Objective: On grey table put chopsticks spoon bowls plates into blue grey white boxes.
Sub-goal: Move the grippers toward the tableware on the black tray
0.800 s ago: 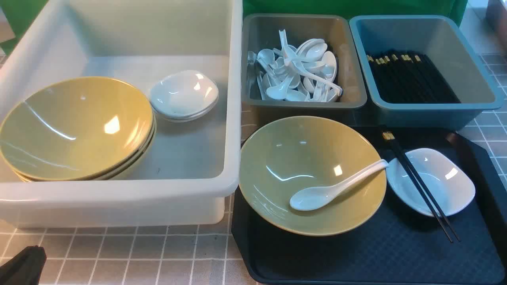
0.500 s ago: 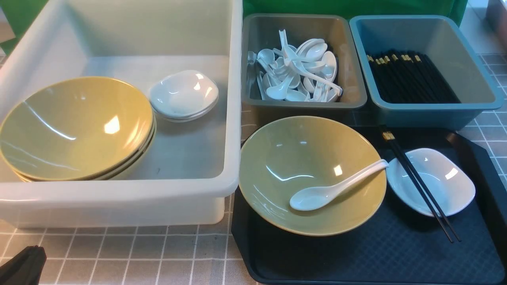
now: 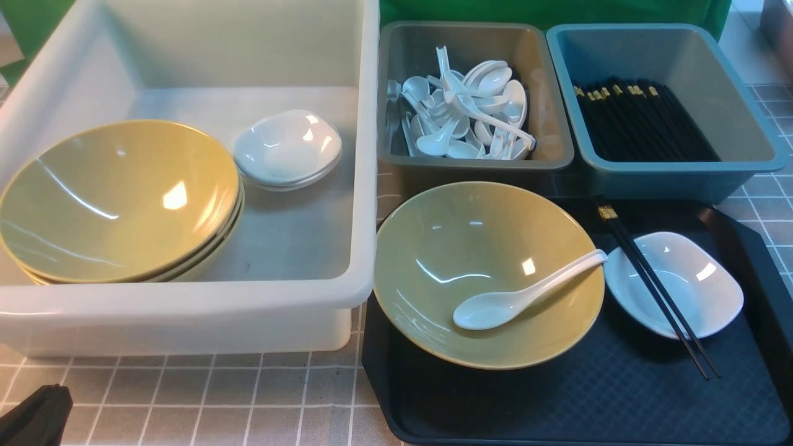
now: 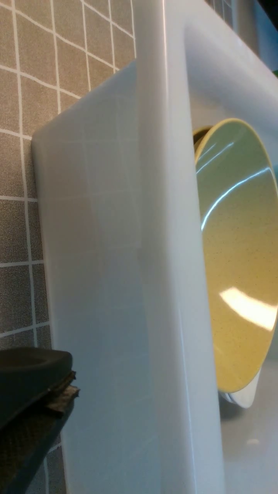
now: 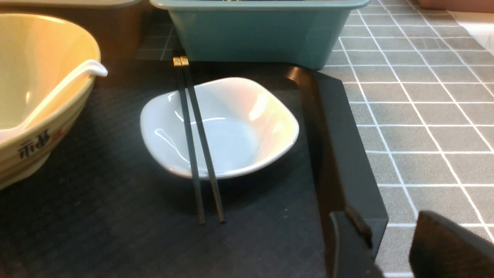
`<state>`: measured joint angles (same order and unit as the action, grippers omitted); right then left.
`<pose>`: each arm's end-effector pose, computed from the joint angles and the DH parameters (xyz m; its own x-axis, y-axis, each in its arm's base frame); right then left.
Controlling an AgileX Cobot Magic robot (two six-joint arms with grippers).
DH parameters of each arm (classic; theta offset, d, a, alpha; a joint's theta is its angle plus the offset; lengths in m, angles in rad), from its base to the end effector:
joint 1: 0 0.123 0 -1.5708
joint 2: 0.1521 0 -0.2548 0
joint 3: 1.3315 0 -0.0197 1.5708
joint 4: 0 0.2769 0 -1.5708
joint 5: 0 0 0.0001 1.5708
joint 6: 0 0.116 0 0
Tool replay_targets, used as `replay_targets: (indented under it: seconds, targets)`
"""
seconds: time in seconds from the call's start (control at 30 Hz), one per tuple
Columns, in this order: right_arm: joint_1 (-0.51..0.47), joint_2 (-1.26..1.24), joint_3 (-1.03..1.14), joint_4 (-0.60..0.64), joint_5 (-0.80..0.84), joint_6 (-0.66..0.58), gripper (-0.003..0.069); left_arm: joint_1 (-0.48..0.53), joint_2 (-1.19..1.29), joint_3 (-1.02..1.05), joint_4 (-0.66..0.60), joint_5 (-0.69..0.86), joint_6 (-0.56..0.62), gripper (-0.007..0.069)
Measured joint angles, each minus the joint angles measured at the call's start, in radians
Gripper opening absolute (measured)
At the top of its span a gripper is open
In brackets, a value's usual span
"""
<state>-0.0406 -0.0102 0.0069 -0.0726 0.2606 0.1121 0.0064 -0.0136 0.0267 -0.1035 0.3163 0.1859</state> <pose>0.1358 -0.0077 0.1840 -0.1659 0.0487 -0.9849 0.0660 0.9971 0.0382 0.1349 -0.0029 0.1706 -0.2352 0.0858 -0.9681 0.0455 0.9960 0.0772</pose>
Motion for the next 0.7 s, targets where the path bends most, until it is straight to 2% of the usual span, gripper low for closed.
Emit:
replay_targets:
  seconds: [0.5,0.7]
  targets:
    - [0.0,0.0,0.0,0.0,0.0,-0.001,0.0237,0.0,0.0,0.0,0.0,0.0,0.0,-0.0008]
    - [0.0,0.0,0.0,-0.003,-0.001,-0.094,0.0237,0.0,0.0,0.0,0.0,0.0,0.003,-0.0008]
